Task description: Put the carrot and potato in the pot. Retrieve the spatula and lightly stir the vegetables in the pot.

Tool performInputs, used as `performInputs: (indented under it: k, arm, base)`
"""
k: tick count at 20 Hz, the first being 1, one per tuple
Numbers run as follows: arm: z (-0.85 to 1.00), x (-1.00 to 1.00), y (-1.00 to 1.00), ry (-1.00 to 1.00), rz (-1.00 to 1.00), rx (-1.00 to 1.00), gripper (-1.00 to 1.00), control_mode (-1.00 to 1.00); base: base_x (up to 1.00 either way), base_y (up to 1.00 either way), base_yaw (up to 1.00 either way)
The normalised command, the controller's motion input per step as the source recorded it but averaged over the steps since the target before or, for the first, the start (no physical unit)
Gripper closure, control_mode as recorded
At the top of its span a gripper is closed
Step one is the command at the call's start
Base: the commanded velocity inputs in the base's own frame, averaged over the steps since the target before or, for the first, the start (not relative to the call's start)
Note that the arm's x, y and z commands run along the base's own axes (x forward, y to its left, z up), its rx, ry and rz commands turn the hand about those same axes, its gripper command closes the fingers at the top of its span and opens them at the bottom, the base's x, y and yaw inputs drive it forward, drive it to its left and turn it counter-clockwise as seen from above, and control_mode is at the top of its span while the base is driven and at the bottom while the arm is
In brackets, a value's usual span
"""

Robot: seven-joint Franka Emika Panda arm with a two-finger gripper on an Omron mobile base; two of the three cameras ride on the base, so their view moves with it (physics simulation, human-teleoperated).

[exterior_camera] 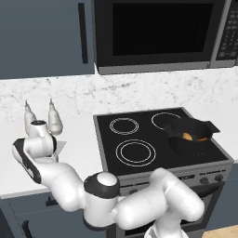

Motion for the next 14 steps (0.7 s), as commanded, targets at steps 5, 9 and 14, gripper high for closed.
performInputs:
  k: [5, 9, 14]
  arm:
    - [-0.31, 0.00, 0.00, 0.00, 0.00, -0.01, 1.00, -1.00]
    - [-0.23, -0.11, 0.00, 0.00, -0.03, 0.00, 1.00, -1.00]
    - [-0.19, -0.49, -0.03, -0.06, -0.04, 0.02, 1.00, -1.00]
  base:
    - [0.00, 0.00, 0.00]
    - [0.00, 0.00, 0.00]
    - [0.00, 0.00, 0.00]
